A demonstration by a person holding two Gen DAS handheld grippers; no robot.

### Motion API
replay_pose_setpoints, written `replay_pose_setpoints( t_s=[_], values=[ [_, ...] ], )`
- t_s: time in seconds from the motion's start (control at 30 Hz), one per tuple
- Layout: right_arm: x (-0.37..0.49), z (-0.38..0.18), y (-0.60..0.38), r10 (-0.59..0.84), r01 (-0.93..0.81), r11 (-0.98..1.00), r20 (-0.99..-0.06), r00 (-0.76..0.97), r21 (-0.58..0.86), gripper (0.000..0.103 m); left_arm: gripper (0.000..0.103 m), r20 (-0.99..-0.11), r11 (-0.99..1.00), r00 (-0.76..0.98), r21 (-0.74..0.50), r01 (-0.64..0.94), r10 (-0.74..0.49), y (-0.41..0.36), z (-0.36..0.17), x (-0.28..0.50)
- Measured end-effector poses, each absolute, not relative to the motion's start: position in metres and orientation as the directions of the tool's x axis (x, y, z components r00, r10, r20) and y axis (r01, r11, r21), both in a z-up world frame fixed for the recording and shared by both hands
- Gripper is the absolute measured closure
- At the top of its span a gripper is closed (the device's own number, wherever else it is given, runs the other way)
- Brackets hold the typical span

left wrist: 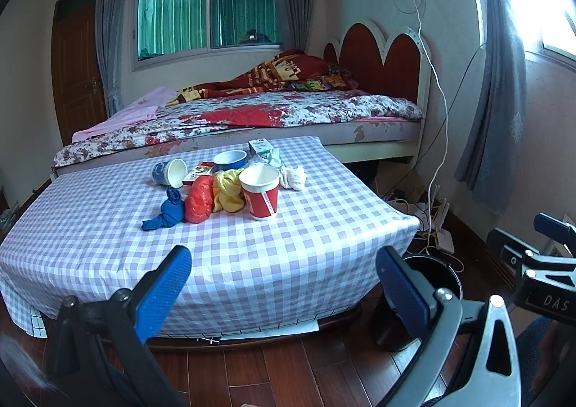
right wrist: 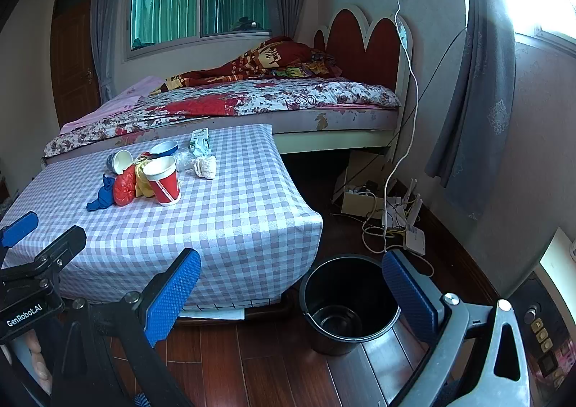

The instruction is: Collect trash

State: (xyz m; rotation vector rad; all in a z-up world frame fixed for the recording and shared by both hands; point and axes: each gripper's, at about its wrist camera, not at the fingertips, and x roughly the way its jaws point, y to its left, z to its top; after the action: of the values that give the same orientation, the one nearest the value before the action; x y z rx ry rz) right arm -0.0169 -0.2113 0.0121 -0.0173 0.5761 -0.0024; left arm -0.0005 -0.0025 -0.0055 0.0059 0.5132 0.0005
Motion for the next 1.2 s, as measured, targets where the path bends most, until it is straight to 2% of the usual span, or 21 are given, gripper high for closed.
replay_pose_setpoints(
  t_s=[1.2],
  values=[
    [-0.0174, 0.0151, -0.2113, -0.009, -0.002, 1.000, -0.543, 0.840, -0.019, 0.001, 0.001, -0.494, 1.000, 0.870, 0.002, 0.005, -0.003, -0.0031, -0.0030, 0.0003]
  ],
)
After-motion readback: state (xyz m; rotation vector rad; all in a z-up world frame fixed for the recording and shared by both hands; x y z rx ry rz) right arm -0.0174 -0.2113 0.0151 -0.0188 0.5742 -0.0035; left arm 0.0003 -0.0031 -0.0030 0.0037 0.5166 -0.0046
